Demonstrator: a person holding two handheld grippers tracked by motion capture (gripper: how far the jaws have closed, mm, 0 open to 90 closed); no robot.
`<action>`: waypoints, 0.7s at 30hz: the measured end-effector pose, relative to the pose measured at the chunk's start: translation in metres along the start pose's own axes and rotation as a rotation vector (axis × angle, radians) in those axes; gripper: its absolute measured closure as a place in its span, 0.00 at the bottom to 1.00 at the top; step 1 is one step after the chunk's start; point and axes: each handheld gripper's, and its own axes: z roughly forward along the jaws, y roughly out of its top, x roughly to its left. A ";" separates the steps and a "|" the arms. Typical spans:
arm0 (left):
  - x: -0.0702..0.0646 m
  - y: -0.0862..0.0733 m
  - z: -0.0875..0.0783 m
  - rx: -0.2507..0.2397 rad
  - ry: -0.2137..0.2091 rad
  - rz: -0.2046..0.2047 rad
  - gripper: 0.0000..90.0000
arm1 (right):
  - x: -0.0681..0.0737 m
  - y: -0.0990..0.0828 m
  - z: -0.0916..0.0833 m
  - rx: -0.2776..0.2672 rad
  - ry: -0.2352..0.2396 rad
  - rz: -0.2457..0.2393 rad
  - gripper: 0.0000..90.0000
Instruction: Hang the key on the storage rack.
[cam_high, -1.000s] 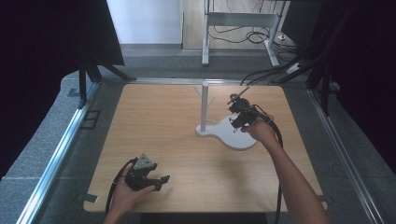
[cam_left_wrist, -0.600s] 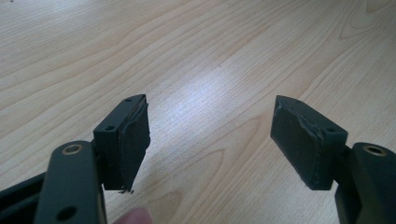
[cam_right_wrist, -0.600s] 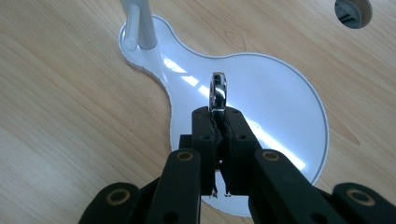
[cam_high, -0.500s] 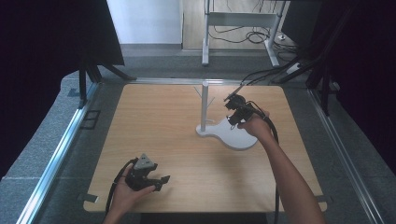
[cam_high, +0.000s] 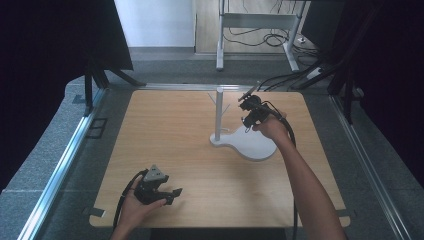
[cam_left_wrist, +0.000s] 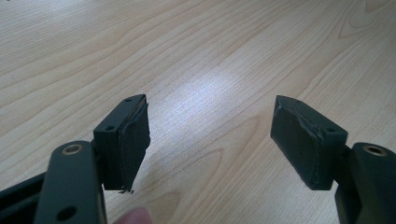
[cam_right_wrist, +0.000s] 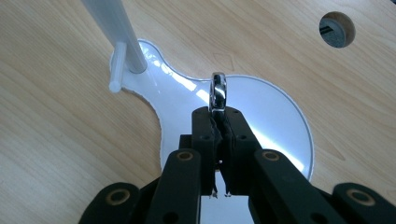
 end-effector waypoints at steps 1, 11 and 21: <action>0.000 0.000 0.000 0.000 0.000 0.000 0.32 | 0.000 0.000 0.000 0.000 0.000 0.000 0.94; 0.001 0.000 -0.002 -0.005 -0.005 -0.004 0.32 | 0.000 0.009 0.007 -0.001 0.000 -0.009 0.94; 0.001 0.000 -0.002 -0.005 -0.007 -0.005 0.32 | -0.001 0.020 0.009 -0.002 0.002 -0.005 0.94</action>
